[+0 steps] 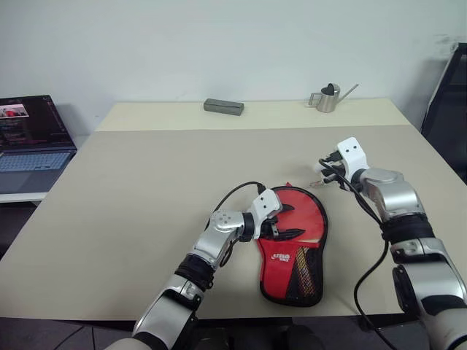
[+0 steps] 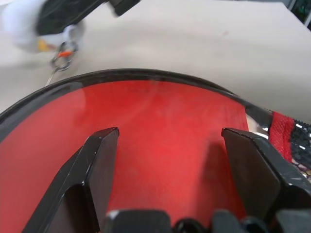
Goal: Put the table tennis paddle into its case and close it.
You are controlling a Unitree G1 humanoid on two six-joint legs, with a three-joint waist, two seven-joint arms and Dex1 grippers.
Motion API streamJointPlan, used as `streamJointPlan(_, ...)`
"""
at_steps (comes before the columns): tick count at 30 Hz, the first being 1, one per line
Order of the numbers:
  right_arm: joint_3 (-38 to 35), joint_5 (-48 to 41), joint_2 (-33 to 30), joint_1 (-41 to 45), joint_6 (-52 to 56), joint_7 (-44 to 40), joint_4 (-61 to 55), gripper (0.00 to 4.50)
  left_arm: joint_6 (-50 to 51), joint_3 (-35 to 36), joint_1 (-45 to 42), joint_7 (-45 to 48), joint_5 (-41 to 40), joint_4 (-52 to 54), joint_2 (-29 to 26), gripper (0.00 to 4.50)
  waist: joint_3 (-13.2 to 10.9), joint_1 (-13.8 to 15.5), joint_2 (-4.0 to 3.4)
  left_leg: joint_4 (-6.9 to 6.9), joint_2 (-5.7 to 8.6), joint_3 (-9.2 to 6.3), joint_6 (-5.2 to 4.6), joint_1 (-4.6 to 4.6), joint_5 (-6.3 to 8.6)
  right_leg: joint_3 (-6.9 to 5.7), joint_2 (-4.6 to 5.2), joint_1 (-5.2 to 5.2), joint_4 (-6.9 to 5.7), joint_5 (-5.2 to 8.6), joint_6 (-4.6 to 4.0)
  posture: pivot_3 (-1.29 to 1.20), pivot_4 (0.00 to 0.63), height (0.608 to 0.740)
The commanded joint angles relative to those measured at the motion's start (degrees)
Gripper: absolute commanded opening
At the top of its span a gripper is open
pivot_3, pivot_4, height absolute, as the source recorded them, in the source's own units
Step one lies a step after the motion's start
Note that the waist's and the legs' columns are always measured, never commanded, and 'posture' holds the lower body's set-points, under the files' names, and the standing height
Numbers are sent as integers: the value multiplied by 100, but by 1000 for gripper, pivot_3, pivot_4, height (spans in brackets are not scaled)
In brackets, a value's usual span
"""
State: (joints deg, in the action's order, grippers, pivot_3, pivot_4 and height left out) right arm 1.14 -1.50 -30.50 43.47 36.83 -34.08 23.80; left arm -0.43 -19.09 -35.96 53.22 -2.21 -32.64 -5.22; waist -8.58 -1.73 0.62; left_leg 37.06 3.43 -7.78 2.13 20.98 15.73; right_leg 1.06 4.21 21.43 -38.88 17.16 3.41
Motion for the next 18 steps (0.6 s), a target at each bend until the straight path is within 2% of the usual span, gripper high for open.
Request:
streamJointPlan(1,-263,-197,-371,-232,513,-157,-1029,178,127,-182,97,-73,340,-564,-112,3704,0,-1,0,-1,0,0,-3,-14,2,-1,0,-12,2,1,1,0,150,740)
streamJointPlan(13,-543,-1048,-1508,-1297,1917,-844,-2970,178,140,-228,-21,-75,351,-626,-75,3704,-7,29,12,0,0,-5,-4,-14,2,-7,0,-20,5,0,4,0,150,740)
streamJointPlan(18,-467,-1442,-2019,-2321,2222,-1217,-4077,178,142,-256,-25,-62,357,-645,-47,3704,-12,73,21,-2,-3,-8,-3,-10,2,-15,-1,-25,20,1,5,0,150,740)
